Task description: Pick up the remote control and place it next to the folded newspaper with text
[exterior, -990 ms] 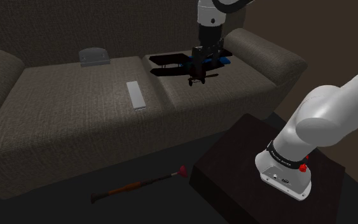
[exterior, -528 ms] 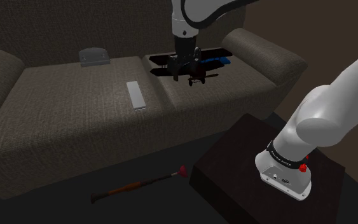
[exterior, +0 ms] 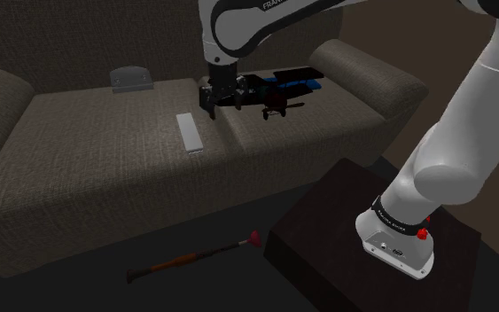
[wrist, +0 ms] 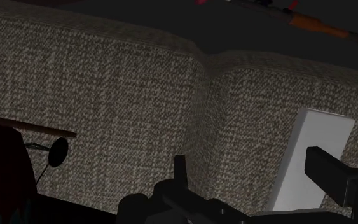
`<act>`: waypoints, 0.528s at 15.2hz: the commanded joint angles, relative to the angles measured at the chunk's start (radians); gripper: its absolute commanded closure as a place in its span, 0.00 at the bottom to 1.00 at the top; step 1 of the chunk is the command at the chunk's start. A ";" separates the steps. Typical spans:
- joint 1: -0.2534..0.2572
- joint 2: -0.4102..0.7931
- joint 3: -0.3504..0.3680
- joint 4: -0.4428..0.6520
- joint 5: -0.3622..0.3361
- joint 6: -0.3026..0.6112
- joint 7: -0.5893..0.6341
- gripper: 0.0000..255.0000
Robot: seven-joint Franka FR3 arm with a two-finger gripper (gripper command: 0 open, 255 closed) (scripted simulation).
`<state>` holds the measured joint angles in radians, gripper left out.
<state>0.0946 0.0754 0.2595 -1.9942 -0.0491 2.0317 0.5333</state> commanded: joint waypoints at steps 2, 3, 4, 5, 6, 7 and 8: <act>0.021 0.121 0.007 0.110 -0.036 0.016 0.062 0.00; 0.029 0.160 0.007 0.149 -0.047 0.018 0.080 0.00; 0.037 0.198 0.007 0.189 -0.059 0.018 0.097 0.00; 0.046 0.238 0.005 0.232 -0.070 0.017 0.114 0.00; 0.057 0.277 0.003 0.276 -0.080 0.015 0.130 0.00; 0.067 0.317 0.000 0.322 -0.091 0.011 0.144 0.00; 0.078 0.358 -0.003 0.371 -0.100 0.005 0.158 0.00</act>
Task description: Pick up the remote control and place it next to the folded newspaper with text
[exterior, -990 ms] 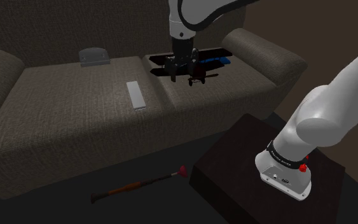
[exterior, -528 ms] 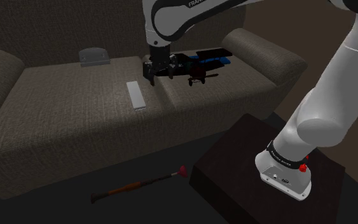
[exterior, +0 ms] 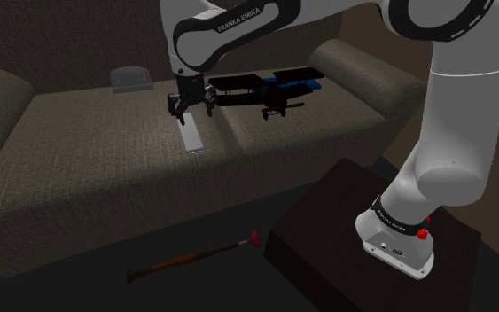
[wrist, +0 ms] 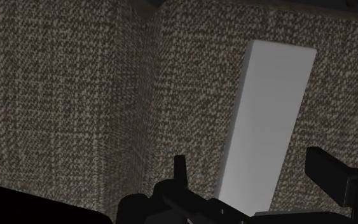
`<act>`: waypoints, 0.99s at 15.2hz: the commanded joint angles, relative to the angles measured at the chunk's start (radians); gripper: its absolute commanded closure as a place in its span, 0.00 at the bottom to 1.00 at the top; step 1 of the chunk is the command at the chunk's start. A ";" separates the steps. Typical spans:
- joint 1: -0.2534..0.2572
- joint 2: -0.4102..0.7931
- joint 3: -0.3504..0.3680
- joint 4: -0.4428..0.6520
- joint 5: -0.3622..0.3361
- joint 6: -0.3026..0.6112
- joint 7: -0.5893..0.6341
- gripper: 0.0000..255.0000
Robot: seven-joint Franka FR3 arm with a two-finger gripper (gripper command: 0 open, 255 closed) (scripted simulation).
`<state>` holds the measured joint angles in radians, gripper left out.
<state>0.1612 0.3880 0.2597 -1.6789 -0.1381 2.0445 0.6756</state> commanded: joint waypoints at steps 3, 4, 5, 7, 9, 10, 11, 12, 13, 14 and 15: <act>0.031 0.120 -0.011 0.137 -0.027 -0.010 0.037 0.00; 0.031 0.125 -0.012 0.131 -0.029 0.001 0.038 0.00; 0.031 0.130 -0.013 0.125 -0.030 0.012 0.039 0.00; 0.032 0.141 -0.015 0.114 -0.034 0.033 0.042 0.00; 0.032 0.152 -0.017 0.104 -0.037 0.054 0.044 0.00; 0.032 0.155 -0.017 0.101 -0.038 0.060 0.044 0.00; 0.033 0.155 -0.017 0.101 -0.038 0.060 0.044 0.00; 0.033 0.155 -0.017 0.101 -0.038 0.060 0.044 0.00; 0.033 0.155 -0.017 0.101 -0.038 0.060 0.044 0.00; 0.033 0.155 -0.017 0.101 -0.038 0.060 0.044 0.00; 0.033 0.155 -0.017 0.101 -0.038 0.060 0.044 0.00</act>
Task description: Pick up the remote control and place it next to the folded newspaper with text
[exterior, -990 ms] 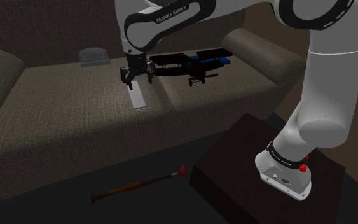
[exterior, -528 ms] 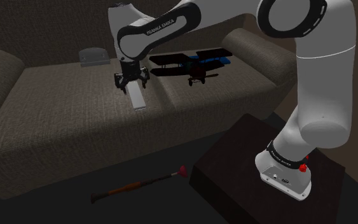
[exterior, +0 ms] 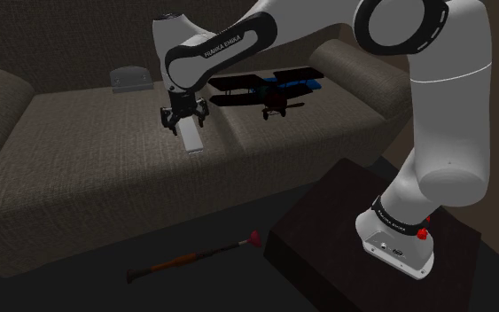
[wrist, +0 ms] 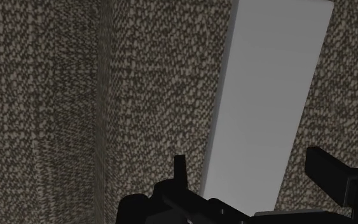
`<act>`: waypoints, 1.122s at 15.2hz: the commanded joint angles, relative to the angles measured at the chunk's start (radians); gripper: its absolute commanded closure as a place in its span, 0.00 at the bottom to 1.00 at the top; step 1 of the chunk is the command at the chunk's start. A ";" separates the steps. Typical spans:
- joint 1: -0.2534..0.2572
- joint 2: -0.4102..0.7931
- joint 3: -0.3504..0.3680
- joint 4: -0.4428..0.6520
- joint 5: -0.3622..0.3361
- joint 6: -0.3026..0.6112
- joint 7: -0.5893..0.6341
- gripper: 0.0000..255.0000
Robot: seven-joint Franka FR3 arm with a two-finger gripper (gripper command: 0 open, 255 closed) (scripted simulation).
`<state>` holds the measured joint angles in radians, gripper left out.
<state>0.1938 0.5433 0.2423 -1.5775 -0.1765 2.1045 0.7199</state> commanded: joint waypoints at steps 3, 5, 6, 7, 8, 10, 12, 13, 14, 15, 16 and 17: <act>0.000 0.000 0.000 0.000 0.000 0.000 0.000 1.00; 0.000 0.000 0.000 0.000 0.000 0.000 0.000 1.00; 0.000 0.000 0.000 0.000 0.000 0.000 0.000 1.00; 0.000 0.000 0.000 -0.001 0.000 0.000 0.000 1.00; 0.000 0.000 0.000 -0.001 0.000 0.000 0.000 1.00; 0.000 0.000 0.000 -0.001 0.000 0.000 0.000 1.00; 0.000 0.000 0.000 0.000 0.000 0.000 0.000 1.00; 0.000 -0.006 0.001 0.005 0.002 -0.010 -0.001 1.00; -0.001 -0.012 0.002 0.010 0.004 -0.021 -0.003 1.00; -0.001 -0.017 0.003 0.015 0.005 -0.031 -0.004 1.00; -0.002 -0.022 0.004 0.021 0.007 -0.042 -0.005 1.00; -0.002 -0.027 0.005 0.027 0.009 -0.053 -0.007 1.00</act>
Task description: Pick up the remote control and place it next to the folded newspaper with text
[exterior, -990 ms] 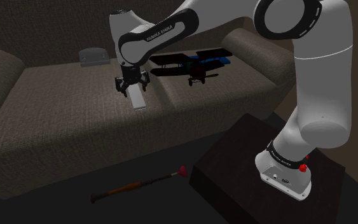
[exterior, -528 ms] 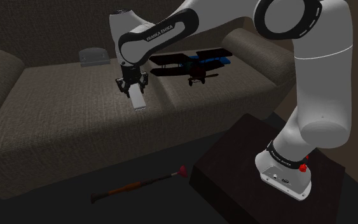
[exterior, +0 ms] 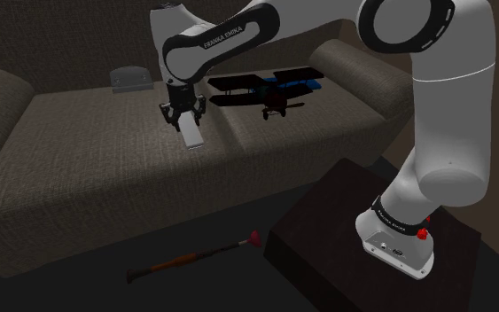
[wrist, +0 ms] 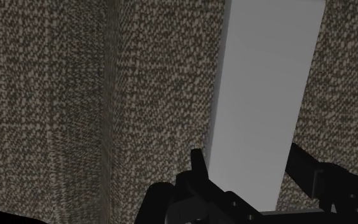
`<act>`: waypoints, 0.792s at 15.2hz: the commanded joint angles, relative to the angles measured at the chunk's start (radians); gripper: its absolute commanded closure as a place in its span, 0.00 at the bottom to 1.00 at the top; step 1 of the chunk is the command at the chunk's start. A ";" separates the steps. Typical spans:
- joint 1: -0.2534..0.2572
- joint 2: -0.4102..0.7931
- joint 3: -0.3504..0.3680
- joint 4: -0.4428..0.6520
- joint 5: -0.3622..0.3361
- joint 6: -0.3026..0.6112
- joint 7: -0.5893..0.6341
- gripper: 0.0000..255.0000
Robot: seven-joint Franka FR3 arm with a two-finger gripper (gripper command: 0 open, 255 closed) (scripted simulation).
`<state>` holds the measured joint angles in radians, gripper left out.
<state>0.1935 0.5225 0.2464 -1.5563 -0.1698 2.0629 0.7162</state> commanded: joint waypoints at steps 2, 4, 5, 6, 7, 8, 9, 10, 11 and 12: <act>-0.002 -0.016 0.003 0.018 0.005 -0.033 -0.005 1.00; -0.002 -0.025 0.004 0.032 0.009 -0.056 -0.008 1.00; -0.002 -0.029 0.005 0.039 0.010 -0.067 -0.009 1.00; -0.002 -0.033 0.006 0.047 0.011 -0.078 -0.010 1.00; -0.002 -0.037 0.006 0.055 0.013 -0.090 -0.011 1.00; -0.002 -0.040 0.007 0.063 0.014 -0.101 -0.013 1.00; -0.002 -0.044 0.008 0.071 0.015 -0.113 -0.014 1.00; -0.002 -0.047 0.008 0.080 0.017 -0.125 -0.015 1.00; -0.002 -0.050 0.009 0.089 0.018 -0.137 -0.016 1.00; -0.002 -0.053 0.009 0.098 0.019 -0.149 -0.017 1.00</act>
<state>0.1914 0.4720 0.2552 -1.4653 -0.1519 1.9236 0.6998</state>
